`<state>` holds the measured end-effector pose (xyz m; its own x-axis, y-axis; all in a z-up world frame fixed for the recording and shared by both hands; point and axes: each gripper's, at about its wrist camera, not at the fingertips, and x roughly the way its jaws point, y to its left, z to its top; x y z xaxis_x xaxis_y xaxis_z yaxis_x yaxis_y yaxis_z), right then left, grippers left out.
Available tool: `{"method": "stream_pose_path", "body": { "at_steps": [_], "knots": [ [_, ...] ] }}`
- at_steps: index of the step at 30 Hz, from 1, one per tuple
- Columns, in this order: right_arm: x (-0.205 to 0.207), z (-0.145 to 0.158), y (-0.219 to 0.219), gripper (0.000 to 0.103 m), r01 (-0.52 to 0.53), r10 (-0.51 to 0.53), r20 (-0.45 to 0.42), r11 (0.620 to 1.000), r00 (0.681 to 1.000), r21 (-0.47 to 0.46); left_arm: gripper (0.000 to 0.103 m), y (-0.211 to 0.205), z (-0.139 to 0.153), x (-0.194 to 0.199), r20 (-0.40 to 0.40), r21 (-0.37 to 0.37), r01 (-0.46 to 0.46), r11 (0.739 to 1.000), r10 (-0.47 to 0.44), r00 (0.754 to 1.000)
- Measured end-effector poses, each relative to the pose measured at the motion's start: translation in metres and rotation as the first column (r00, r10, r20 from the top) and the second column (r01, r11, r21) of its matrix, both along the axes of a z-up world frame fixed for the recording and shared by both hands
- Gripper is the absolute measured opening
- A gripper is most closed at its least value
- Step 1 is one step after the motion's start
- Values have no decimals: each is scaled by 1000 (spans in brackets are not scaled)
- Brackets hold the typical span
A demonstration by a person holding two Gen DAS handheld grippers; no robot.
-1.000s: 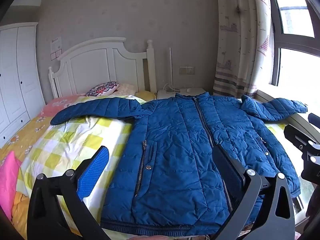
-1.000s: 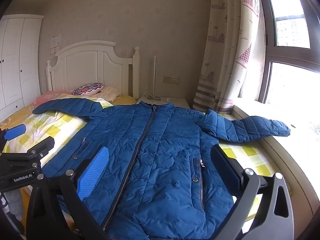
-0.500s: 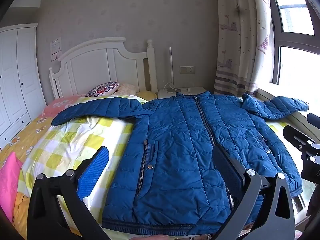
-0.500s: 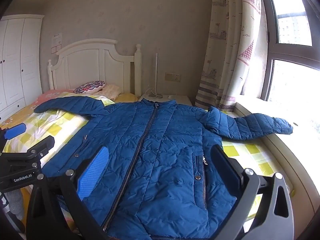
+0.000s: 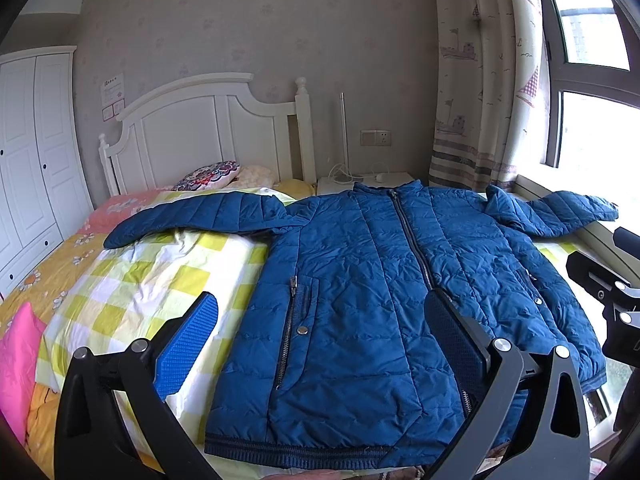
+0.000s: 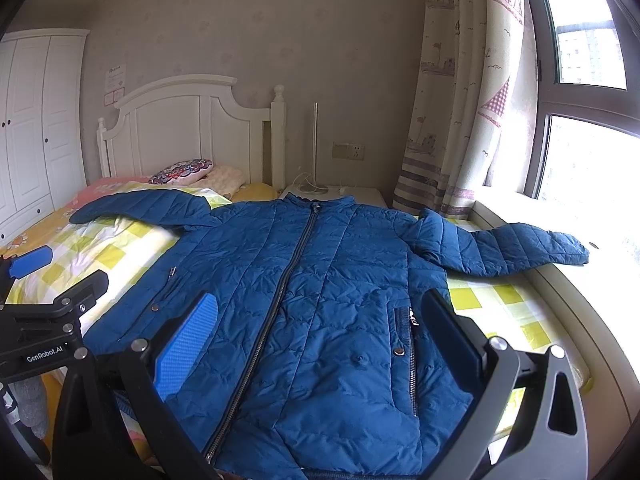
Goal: Fold large clothes
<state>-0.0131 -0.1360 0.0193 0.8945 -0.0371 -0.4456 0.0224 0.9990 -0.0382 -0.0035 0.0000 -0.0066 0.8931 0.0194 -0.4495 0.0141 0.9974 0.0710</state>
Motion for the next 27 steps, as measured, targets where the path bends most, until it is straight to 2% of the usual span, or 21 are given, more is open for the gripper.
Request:
{"method": "stream_pose_path", "body": {
  "at_steps": [27],
  "knots": [
    [2,-4,-1,101,-4,4,-9,1000,1000,4,99,3,-3,0,-8,2,-2,1000,2,1000]
  ]
}}
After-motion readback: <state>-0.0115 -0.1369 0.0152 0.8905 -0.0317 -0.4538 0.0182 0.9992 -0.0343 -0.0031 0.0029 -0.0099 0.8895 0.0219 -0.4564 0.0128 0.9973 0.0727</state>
